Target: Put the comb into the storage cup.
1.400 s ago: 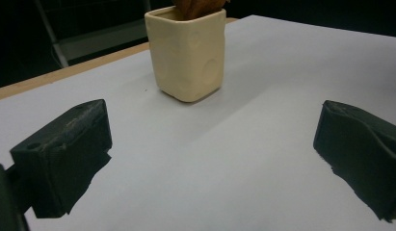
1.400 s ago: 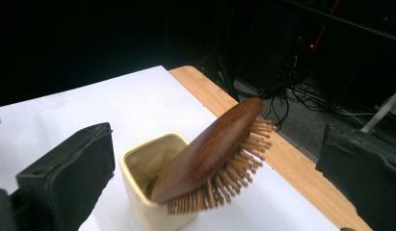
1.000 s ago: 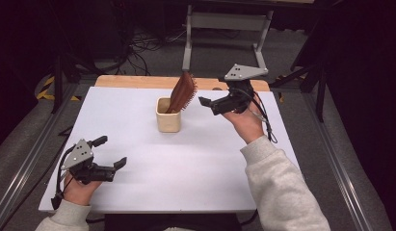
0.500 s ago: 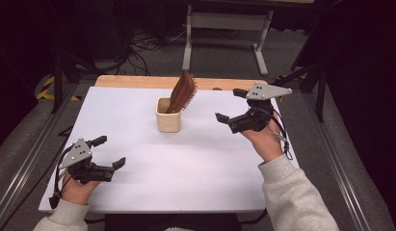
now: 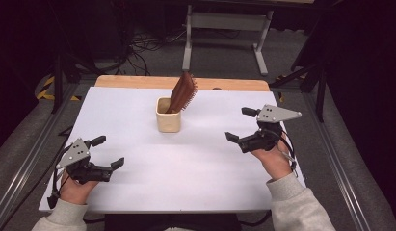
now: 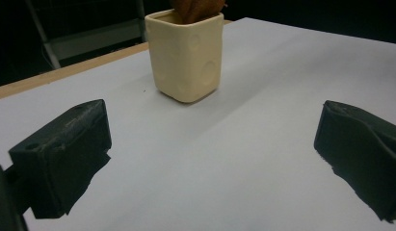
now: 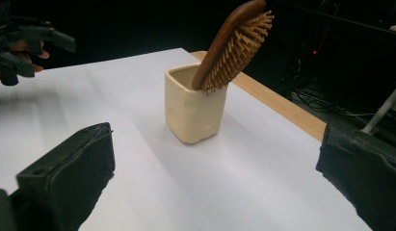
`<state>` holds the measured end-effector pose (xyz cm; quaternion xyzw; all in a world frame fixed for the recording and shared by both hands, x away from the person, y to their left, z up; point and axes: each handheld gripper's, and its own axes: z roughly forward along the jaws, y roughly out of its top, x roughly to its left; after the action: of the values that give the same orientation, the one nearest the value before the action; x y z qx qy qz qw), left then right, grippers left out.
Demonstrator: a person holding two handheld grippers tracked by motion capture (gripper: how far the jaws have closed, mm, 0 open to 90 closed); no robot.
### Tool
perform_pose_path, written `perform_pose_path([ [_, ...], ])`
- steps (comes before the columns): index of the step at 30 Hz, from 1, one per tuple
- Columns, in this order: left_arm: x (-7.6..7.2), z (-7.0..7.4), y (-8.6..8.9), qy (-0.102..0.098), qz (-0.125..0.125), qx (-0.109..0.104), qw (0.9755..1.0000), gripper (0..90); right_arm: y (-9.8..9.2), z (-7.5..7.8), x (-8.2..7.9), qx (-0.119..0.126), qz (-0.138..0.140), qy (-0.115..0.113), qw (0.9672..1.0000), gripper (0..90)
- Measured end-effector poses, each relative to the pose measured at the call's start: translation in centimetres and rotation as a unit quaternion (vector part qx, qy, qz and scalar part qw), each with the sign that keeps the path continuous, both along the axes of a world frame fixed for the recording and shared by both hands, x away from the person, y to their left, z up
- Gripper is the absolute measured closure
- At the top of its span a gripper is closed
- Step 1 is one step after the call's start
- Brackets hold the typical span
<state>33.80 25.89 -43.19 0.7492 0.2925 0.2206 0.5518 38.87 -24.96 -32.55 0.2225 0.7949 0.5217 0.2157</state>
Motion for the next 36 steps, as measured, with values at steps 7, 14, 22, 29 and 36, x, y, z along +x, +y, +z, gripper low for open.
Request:
perform_pose_path([
  [7,0.0,0.0,0.1,0.000,-0.004,-0.003,1.0000,0.7,-1.4,-2.4,-0.8,0.005,-0.002,0.007,1.0000,0.0],
  [14,-0.2,0.1,0.3,-0.007,-0.006,-0.012,0.9999,0.8,-2.0,-5.4,-1.4,0.019,-0.005,0.019,0.9996,0.0],
  [22,-0.2,-0.1,0.4,0.003,-0.010,-0.009,0.9999,0.6,-2.5,-8.7,-2.1,0.026,-0.008,0.031,0.9991,0.0],
  [29,-0.2,-0.2,0.5,0.008,-0.012,-0.006,0.9999,0.5,-2.7,-11.5,-2.6,0.017,-0.008,0.039,0.9991,0.0],
  [36,-0.1,-0.8,0.5,0.017,-0.002,0.005,0.9998,0.5,-2.9,-13.2,-2.8,0.016,-0.017,0.064,0.9977,0.0],
])
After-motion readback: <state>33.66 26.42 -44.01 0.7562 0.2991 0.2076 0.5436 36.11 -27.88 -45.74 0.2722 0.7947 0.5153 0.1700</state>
